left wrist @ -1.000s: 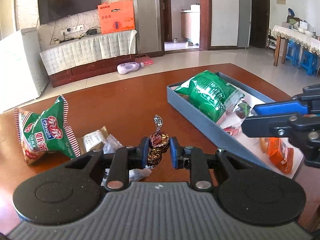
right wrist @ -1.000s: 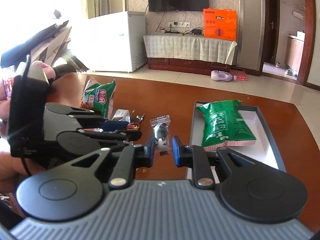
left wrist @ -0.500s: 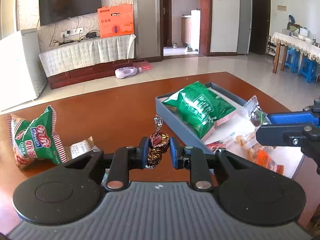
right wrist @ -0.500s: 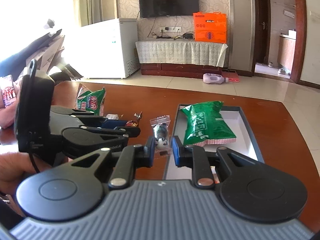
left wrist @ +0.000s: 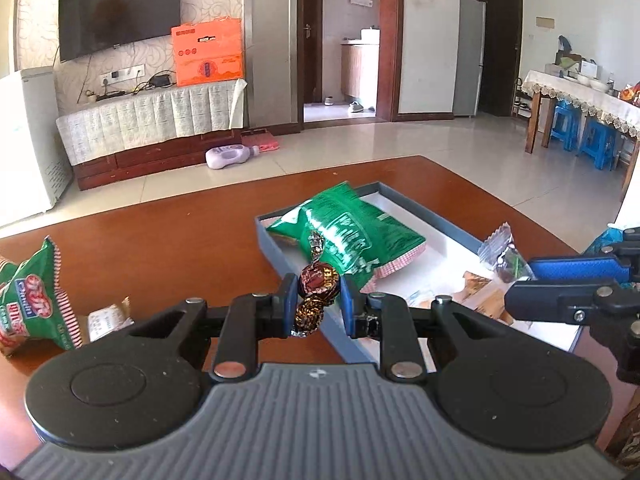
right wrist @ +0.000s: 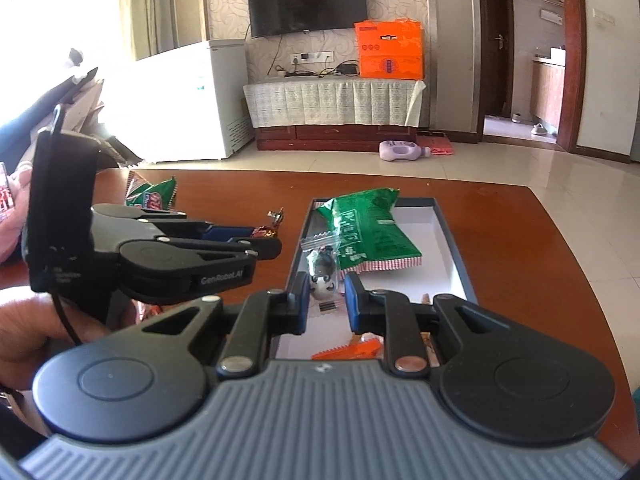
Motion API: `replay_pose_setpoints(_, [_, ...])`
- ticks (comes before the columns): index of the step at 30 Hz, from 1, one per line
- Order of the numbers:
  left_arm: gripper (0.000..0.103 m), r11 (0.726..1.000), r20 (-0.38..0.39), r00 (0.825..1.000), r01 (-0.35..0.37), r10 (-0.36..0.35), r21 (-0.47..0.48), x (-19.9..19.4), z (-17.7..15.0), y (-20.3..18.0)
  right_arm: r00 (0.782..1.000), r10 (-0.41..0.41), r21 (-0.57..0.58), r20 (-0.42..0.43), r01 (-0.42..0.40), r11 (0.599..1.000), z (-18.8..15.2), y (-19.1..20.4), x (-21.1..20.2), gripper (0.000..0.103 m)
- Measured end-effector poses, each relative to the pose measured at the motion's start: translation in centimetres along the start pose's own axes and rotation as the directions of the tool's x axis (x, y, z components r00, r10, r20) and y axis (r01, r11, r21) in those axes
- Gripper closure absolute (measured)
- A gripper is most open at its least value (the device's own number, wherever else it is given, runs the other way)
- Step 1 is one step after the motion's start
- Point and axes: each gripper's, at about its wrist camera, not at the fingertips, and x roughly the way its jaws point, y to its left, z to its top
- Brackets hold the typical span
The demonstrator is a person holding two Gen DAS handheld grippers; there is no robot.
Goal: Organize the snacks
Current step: 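Carry the chocolate and small candy over the box tray with both grippers, then open the left gripper over the tray, then open the right gripper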
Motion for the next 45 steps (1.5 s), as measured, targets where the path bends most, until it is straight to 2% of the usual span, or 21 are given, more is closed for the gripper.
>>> replay_pose_setpoints(21, [0.077,0.999,0.002,1.0,0.03,-0.03,-0.021,3.7,1.0,-3.1,0.999,-0.032,0.048,-0.019,0.033,0.998,-1.0,-2.1,-0.9,0.082])
replay_pose_setpoints(45, [0.077,0.997,-0.019,0.998,0.063,-0.064,-0.044,8.9,1.8,-4.0,1.0,-0.024,0.06,-0.014,0.024,0.998,-0.8,-2.6,-1.3,0.082])
